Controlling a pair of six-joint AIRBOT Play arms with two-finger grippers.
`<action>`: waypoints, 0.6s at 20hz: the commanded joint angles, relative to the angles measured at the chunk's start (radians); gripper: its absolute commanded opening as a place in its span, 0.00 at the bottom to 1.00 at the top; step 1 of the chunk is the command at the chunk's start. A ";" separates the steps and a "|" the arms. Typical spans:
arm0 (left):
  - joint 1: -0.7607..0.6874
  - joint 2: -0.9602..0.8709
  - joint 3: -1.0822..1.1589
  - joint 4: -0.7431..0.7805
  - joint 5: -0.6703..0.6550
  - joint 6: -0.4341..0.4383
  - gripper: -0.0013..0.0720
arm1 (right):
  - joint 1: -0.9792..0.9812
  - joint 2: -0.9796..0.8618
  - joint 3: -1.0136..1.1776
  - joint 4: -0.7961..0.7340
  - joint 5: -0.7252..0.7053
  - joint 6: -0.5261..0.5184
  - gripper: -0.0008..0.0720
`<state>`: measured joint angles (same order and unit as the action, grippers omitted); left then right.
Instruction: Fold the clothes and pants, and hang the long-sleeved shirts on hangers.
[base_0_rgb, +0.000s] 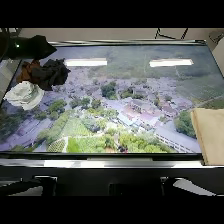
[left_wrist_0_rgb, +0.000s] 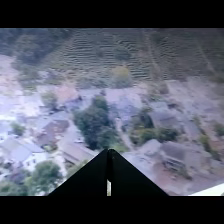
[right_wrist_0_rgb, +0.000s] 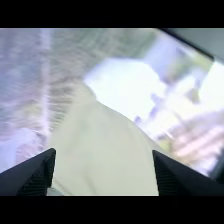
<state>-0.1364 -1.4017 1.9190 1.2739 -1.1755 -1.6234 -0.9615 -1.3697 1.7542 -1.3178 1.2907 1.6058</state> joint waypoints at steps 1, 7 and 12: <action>-0.039 -0.052 0.004 0.486 -0.119 -0.110 0.05 | 0.292 0.003 0.173 0.060 -0.015 0.033 0.90; -0.027 -0.015 -0.505 0.227 -0.338 -0.114 1.00 | 0.717 -0.100 -0.040 0.018 0.344 0.126 0.86; -0.021 0.194 -0.793 0.228 -0.001 -0.236 0.99 | 0.798 -0.093 -0.089 -0.134 0.315 0.131 0.89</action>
<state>-0.1612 -1.2854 1.2591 1.4986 -1.3079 -1.8046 -0.2207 -1.4590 1.6936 -1.3762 1.5810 1.7294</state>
